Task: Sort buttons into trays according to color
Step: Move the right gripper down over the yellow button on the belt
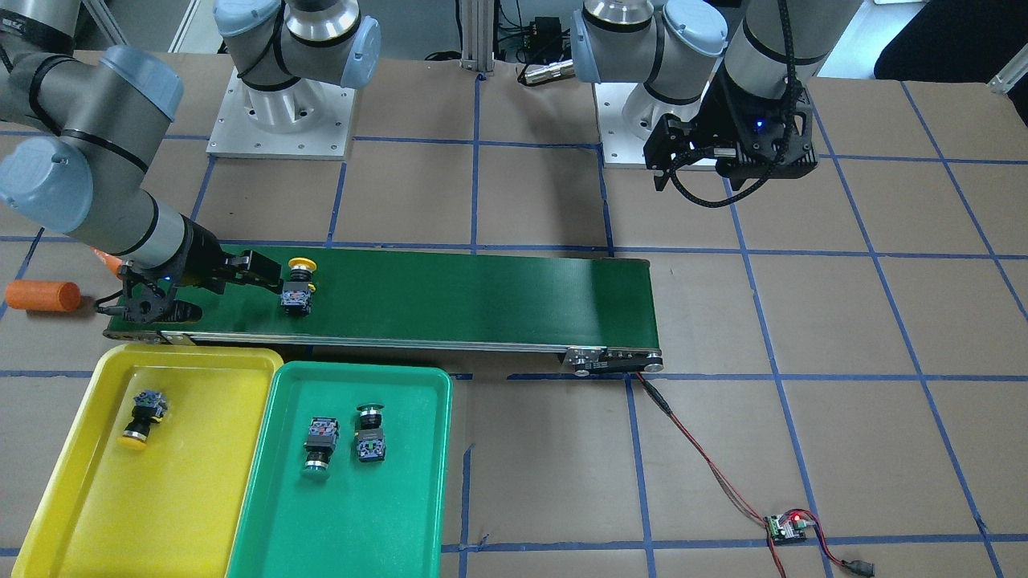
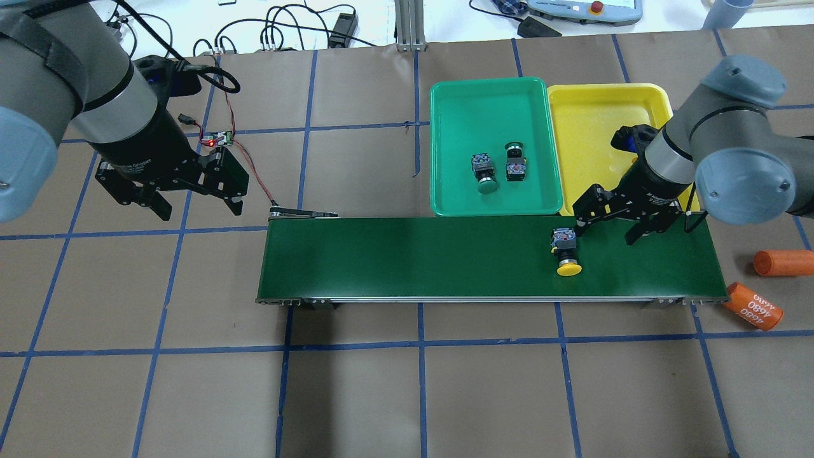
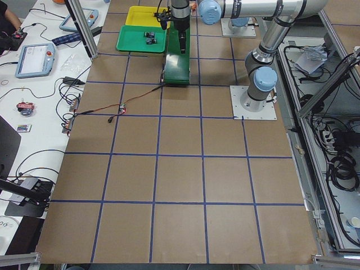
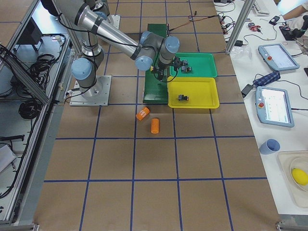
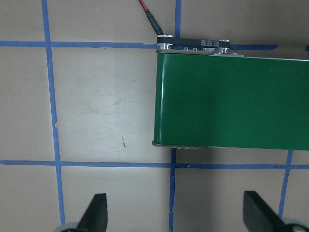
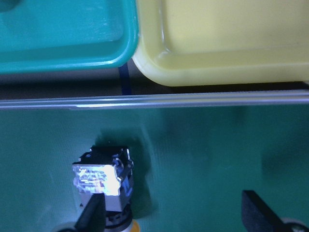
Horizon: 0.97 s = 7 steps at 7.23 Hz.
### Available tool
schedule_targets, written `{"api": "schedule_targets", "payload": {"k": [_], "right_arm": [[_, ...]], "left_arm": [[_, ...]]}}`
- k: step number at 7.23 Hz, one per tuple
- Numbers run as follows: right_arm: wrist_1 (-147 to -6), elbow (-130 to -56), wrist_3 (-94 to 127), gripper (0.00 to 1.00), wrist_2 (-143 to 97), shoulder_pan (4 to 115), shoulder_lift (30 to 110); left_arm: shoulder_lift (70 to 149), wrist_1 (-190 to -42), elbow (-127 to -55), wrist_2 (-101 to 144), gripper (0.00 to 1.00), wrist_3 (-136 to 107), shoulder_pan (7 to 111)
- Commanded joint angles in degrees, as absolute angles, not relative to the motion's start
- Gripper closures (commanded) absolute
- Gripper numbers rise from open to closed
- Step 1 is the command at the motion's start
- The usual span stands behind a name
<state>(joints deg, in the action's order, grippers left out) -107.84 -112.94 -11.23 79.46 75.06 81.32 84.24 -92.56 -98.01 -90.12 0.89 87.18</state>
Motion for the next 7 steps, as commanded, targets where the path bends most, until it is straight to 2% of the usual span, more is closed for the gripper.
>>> {"api": "schedule_targets", "payload": {"k": [1,7], "right_arm": [[-107.93,-112.94,-10.90,0.00,79.54,75.15,81.30],[-108.11,-113.03,-9.32,0.00,79.72,75.50,79.90]], "left_arm": [[84.72,-92.11,-98.00,-90.09,0.00,0.70,87.10],[84.29,-91.93,-98.26,-90.53,0.00,1.05,87.19]]}}
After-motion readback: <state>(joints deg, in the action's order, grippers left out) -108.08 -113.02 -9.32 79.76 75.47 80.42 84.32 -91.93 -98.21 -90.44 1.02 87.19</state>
